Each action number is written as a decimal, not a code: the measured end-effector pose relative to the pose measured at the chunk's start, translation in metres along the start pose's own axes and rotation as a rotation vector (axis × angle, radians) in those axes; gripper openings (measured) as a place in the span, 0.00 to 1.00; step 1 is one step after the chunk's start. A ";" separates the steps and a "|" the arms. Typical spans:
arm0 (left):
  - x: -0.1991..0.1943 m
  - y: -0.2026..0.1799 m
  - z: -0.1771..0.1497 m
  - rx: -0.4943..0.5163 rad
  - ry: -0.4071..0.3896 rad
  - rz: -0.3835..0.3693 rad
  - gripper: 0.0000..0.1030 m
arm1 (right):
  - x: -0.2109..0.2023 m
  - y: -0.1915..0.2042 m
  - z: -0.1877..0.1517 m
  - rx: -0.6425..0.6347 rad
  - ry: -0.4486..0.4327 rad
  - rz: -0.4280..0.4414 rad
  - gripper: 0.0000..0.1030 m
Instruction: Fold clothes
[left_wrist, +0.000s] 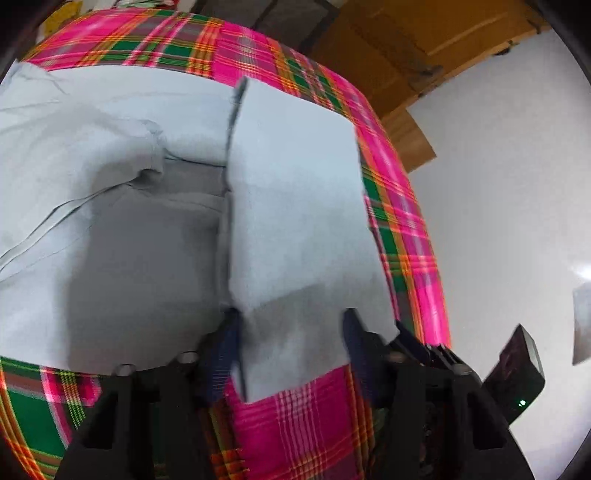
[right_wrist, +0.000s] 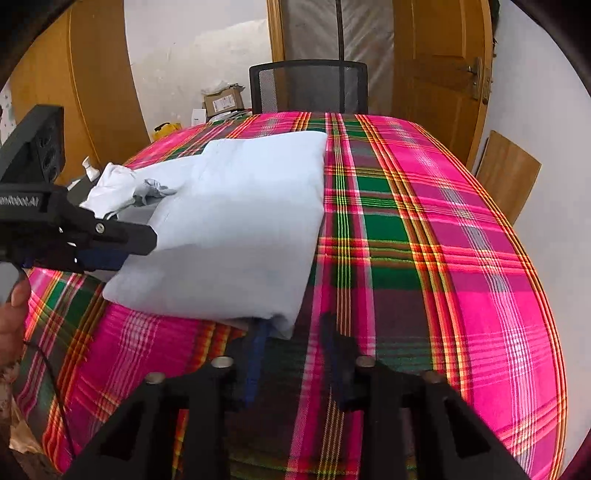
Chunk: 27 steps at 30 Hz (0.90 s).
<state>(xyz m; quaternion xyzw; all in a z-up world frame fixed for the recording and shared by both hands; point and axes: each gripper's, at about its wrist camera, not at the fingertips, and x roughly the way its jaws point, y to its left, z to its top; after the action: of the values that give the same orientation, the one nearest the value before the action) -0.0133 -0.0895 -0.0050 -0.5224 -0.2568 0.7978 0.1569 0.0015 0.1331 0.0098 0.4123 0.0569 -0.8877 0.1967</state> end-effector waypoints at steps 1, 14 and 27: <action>0.000 0.001 0.000 -0.004 -0.005 0.011 0.39 | 0.000 0.000 0.000 0.003 0.003 0.001 0.05; -0.002 0.020 0.001 -0.058 -0.040 0.064 0.07 | -0.007 0.005 -0.007 -0.014 0.022 -0.024 0.04; -0.032 0.033 -0.010 -0.049 -0.080 0.088 0.41 | -0.018 -0.013 -0.015 0.042 0.044 -0.084 0.02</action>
<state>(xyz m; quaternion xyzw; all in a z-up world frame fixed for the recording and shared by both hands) 0.0096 -0.1305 -0.0033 -0.5047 -0.2592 0.8176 0.0987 0.0177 0.1547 0.0125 0.4328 0.0598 -0.8870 0.1494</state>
